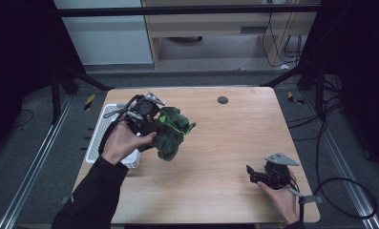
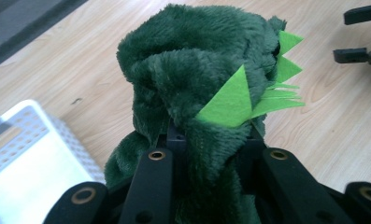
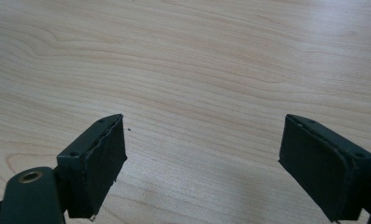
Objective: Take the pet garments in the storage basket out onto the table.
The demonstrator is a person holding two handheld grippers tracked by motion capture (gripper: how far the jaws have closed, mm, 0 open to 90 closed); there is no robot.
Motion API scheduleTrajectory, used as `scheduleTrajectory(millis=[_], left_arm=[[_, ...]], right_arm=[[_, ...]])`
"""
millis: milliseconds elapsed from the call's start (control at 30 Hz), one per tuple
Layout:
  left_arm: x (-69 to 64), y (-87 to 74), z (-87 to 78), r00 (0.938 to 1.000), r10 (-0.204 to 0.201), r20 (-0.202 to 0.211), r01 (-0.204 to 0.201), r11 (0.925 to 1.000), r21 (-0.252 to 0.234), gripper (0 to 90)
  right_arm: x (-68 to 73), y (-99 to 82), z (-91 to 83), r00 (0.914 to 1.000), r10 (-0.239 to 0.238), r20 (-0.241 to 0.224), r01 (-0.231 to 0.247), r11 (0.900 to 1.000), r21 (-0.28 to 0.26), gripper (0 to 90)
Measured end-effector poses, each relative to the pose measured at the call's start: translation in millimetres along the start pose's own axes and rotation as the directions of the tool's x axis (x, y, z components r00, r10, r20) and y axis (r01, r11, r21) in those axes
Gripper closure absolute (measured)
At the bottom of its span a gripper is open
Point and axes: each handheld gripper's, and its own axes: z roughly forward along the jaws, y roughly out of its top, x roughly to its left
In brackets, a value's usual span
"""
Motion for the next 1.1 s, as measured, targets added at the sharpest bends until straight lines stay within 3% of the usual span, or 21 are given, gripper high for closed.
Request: scheduleTrajectory(millis=[567, 1100], left_arm=[[-24.8, 6.0, 54.9, 0.9963, 0.067, 0.055, -0.071, 0.9944, 0.078, 73.1], [-37.9, -4.3, 108.4, 0.9918, 0.065, 0.109, -0.080, 0.9878, 0.134, 72.6]], right_arm=[[-2.3, -0.3, -0.6, 0.9997, -0.009, 0.021, 0.009, 0.9999, -0.005, 14.4], [-2.2, -0.7, 0.2, 0.9996, -0.013, 0.026, 0.013, 0.9999, -0.004, 13.7]])
